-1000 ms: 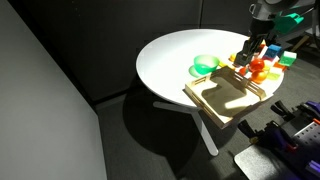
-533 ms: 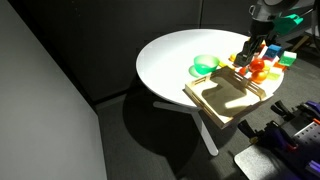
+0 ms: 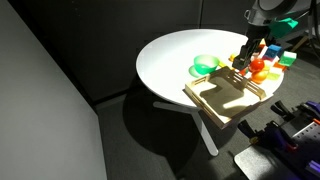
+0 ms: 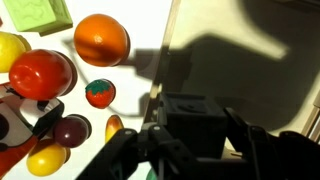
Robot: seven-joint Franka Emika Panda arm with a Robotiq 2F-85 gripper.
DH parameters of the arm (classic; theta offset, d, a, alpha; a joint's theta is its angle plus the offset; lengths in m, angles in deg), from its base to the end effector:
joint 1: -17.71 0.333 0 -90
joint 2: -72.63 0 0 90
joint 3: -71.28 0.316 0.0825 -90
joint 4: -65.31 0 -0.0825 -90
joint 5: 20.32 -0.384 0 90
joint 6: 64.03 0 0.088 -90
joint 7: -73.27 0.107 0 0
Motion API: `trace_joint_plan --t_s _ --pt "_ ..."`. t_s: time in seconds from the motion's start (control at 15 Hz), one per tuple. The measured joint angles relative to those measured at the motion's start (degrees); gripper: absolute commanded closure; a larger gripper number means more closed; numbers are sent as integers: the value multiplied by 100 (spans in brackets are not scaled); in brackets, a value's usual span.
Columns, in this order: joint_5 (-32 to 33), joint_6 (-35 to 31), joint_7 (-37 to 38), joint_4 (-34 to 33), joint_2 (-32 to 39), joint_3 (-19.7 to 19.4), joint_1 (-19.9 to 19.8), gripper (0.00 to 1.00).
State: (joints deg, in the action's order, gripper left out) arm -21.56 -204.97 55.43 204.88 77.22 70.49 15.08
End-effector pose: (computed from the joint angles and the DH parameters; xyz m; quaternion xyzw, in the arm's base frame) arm 0.4802 -0.0288 0.2666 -0.9927 -0.1169 0.0265 0.0111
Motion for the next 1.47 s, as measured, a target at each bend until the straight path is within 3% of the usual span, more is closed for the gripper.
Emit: trace_joint_plan --t_s 1.13,1.2,1.47 --pt "5 -3 2 -90 722 102 156 67" --pt "5 -3 2 -97 737 102 156 17" --pt "5 -3 2 -121 756 102 156 0"
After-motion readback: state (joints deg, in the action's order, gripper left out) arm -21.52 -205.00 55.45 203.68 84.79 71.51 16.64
